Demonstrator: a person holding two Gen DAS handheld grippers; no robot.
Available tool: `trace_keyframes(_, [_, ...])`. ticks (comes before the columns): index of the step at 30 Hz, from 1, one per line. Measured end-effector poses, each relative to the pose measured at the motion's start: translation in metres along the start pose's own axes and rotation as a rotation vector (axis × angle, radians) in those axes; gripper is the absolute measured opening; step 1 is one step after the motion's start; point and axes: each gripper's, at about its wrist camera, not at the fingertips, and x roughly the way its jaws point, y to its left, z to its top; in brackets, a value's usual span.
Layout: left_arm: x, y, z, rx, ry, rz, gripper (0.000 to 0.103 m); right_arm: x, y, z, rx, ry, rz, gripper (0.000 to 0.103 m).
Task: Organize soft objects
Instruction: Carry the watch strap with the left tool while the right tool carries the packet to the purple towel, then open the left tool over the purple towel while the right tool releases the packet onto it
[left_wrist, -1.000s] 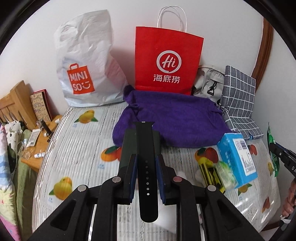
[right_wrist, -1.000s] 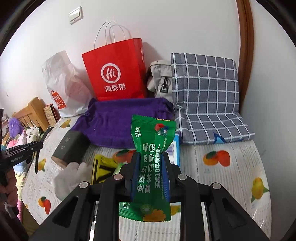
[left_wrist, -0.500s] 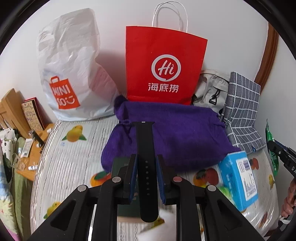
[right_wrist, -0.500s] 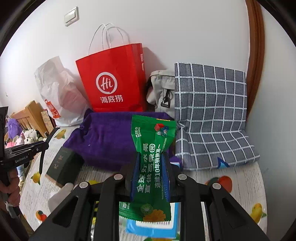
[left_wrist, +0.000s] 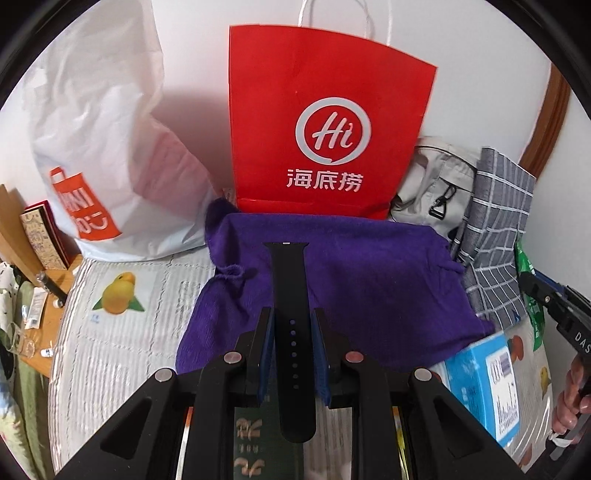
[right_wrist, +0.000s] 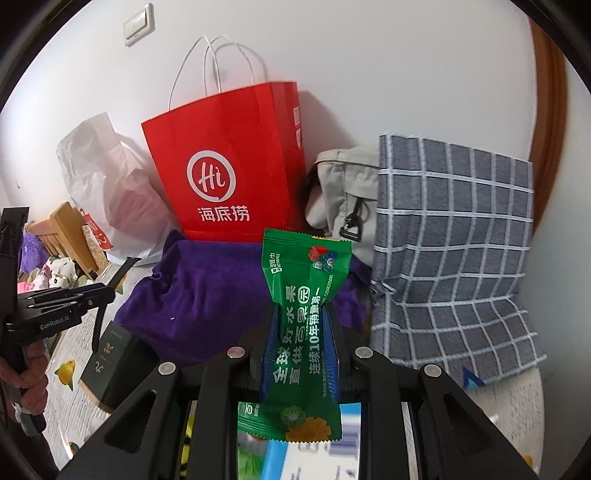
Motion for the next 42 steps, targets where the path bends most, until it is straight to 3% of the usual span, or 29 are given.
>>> trace_keyframes(12, [0.061, 0.004, 0.038, -0.047, 0.047, -0.022, 0.020, 0.064, -0.002, 0.033, -0.006, 0.063, 0.031, 0.023])
trace_keyframes(25, [0.111, 0.023, 0.039, -0.092, 0.134, -0.007, 0.020, 0.140, -0.017, 0.011, 0.011, 0.225, 0.047, 0.024])
trace_keyframes(36, [0.126, 0.031, 0.034, -0.114, 0.153, -0.033, 0.020, 0.151, -0.025, 0.005, 0.054, 0.258, 0.068, 0.030])
trace_keyframes(38, [0.127, 0.033, 0.034, -0.116, 0.153, -0.028, 0.020, 0.151, -0.023, 0.006, 0.042, 0.258, 0.068, 0.033])
trace_keyframes(40, [0.125, 0.029, 0.036, -0.107, 0.162, -0.027, 0.021, 0.152, -0.019, 0.008, 0.027, 0.256, 0.062, 0.047])
trace_keyframes(42, [0.128, 0.024, 0.037, -0.095, 0.177, -0.017, 0.028, 0.150, -0.014, 0.009, 0.007, 0.240, 0.054, 0.061])
